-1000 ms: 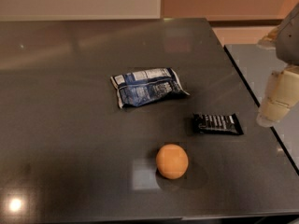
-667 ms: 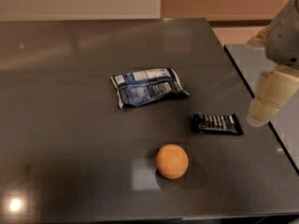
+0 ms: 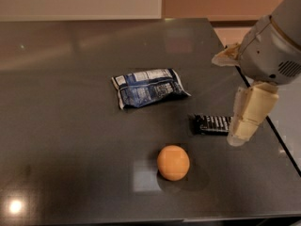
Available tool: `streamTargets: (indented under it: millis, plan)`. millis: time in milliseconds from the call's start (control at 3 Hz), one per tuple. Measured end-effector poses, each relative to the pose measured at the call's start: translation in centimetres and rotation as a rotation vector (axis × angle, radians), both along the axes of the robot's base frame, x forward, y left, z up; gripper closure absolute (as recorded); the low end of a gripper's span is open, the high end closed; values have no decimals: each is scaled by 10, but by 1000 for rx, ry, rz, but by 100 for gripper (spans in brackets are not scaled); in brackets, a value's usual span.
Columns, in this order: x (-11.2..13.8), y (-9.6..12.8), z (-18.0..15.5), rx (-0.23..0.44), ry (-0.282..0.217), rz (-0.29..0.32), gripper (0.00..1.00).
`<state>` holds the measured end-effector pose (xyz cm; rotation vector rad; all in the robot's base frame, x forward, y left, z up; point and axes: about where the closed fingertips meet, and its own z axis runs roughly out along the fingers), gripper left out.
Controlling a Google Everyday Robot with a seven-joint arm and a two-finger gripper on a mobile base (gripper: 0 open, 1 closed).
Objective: Pick orange
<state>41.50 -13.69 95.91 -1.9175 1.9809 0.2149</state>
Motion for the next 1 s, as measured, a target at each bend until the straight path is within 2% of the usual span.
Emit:
streamTargets:
  millis: [333, 1000]
  plan:
    - [-26, 24, -12, 35, -5, 113, 0]
    - [-69, 59, -45, 42, -46, 360, 0]
